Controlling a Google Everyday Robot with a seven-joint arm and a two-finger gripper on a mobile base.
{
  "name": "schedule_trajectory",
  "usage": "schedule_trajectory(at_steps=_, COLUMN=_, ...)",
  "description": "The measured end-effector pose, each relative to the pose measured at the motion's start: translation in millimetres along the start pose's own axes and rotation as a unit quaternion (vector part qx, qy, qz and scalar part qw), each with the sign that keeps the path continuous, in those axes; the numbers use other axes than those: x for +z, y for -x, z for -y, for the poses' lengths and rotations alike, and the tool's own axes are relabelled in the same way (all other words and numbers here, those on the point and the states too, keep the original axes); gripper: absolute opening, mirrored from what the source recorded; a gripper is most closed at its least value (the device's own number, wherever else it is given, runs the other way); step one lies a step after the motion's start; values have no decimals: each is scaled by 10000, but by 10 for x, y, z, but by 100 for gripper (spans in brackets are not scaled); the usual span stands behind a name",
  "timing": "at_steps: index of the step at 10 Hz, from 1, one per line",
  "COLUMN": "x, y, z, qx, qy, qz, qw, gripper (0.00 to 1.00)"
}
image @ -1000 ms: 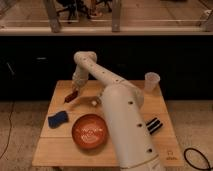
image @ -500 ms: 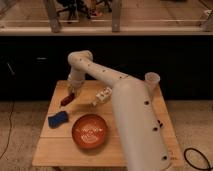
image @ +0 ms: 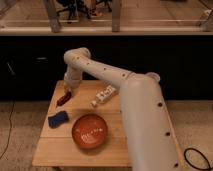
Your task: Place the pepper in the ceramic bowl
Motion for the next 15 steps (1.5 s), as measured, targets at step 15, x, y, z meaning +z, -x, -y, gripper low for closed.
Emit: schedule_trajectory(at_steps=15, x=-378, y=310, z=-1037, qx=178, qy=198, qz=-192, qw=9995, gripper=0)
